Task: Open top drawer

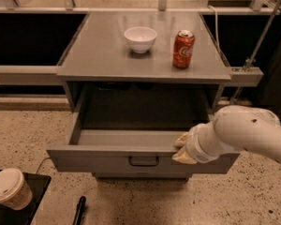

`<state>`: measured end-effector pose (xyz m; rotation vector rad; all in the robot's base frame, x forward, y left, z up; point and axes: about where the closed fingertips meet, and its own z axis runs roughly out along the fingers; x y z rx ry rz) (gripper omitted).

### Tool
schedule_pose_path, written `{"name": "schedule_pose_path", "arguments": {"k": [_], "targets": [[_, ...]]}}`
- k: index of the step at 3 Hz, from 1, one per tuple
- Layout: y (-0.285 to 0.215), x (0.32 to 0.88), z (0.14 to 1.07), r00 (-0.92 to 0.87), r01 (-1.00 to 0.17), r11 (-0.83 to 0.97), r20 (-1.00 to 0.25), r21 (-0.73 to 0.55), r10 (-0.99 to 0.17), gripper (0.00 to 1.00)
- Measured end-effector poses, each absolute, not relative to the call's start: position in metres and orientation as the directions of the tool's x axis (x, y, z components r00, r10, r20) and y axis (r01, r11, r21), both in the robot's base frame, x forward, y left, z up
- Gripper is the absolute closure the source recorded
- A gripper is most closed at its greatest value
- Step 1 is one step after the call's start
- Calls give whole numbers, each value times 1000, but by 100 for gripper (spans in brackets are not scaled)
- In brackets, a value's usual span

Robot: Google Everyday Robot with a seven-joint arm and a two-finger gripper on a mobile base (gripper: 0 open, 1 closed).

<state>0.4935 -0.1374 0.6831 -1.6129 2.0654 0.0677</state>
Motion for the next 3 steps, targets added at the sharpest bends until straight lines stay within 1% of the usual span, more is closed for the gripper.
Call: {"name": "schedule_pose_path", "arguments": {"k": [1,2,3], "targets": [[-136,492,684,-158,-917,291,-423,-271,-892,100],[-139,469,684,-159,-913,297,-427,-279,-890,100],[-138,469,685,-159,-913,297,-427,-279,-890,100]]}}
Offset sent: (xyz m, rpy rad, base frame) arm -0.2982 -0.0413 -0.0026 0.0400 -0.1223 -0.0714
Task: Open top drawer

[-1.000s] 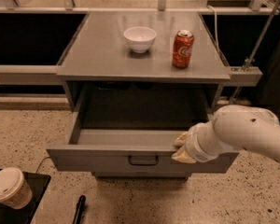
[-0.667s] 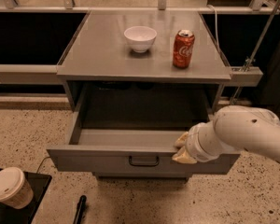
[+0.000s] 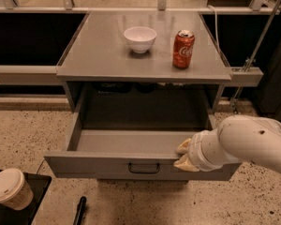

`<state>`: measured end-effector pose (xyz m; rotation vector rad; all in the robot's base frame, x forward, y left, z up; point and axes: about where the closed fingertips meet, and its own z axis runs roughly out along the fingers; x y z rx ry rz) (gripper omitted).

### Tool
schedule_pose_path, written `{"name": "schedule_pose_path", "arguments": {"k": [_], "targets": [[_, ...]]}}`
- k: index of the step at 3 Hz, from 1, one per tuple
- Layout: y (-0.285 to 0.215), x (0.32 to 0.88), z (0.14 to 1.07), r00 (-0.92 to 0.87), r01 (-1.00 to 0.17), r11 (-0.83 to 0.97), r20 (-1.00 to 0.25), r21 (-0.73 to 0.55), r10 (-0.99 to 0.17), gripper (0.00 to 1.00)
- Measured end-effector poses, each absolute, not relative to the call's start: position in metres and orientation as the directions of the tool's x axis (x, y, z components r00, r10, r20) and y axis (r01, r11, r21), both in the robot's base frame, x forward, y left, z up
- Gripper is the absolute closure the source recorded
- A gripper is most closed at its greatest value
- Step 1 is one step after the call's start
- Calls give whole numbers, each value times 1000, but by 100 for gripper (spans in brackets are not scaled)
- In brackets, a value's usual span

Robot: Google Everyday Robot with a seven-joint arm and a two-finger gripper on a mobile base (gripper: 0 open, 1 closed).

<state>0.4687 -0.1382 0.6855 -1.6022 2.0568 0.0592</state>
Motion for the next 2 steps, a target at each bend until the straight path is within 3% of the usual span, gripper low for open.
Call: {"name": "schedule_pose_path", "arguments": {"k": [2], "targets": [[-140,447,685,-159,-909,302,-431,-286,-888,100]]}}
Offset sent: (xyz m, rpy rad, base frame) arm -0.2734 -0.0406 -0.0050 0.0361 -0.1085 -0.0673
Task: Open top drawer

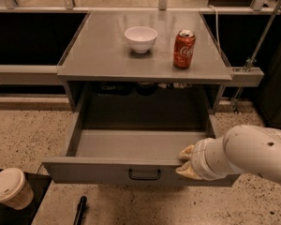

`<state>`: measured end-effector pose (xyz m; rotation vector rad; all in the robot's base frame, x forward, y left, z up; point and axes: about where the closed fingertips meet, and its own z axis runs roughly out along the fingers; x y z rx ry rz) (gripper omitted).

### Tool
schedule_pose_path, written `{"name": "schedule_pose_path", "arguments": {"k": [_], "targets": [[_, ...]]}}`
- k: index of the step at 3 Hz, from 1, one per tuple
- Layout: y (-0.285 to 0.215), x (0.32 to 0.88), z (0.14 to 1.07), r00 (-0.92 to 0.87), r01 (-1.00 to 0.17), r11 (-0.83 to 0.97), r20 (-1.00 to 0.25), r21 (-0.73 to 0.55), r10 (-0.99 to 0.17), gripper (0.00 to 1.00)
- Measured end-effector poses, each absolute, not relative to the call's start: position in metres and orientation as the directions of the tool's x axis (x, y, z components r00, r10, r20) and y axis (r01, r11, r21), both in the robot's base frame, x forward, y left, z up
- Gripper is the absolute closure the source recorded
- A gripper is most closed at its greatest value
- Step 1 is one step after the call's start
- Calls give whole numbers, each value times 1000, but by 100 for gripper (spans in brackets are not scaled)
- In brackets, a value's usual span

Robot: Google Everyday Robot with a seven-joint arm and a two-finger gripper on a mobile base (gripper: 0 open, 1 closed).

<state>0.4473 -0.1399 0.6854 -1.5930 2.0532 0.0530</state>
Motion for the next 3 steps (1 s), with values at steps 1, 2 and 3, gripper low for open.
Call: {"name": "schedule_pose_path", "arguments": {"k": [1,2,3], "targets": [[-141,430,685,-160,-906,306,-434,-293,-887,100],[-140,429,685,-158,-905,306,-434,-296,-887,100],[-141,415,684,-158,-902,310,-437,-301,-885,100]]}}
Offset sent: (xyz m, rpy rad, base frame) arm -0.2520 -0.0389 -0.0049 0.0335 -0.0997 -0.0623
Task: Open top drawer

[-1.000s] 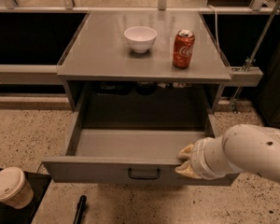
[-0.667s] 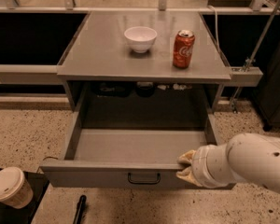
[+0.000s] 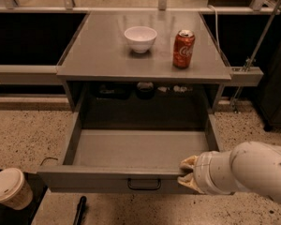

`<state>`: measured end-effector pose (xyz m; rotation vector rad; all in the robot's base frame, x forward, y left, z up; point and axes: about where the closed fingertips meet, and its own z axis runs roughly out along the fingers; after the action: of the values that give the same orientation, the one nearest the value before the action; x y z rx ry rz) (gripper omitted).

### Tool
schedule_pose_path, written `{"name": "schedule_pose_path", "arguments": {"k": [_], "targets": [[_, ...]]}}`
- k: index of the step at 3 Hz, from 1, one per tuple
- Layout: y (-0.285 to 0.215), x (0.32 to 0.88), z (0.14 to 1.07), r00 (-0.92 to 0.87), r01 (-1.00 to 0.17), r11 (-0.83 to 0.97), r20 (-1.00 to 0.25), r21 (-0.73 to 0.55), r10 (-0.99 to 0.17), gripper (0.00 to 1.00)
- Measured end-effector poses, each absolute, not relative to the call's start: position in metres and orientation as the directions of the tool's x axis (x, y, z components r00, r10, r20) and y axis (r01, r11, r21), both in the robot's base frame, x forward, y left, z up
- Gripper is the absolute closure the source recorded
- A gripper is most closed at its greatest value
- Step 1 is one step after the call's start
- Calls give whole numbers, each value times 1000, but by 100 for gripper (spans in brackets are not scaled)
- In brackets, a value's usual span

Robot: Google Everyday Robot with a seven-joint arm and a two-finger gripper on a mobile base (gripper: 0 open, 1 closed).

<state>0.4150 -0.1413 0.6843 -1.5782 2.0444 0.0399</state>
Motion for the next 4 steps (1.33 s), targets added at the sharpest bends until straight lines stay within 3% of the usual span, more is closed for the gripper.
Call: {"name": "schedule_pose_path", "arguments": {"k": [4], "targets": [[-143,388,684,-158,-896,316,-442,-312,-883,100]]}}
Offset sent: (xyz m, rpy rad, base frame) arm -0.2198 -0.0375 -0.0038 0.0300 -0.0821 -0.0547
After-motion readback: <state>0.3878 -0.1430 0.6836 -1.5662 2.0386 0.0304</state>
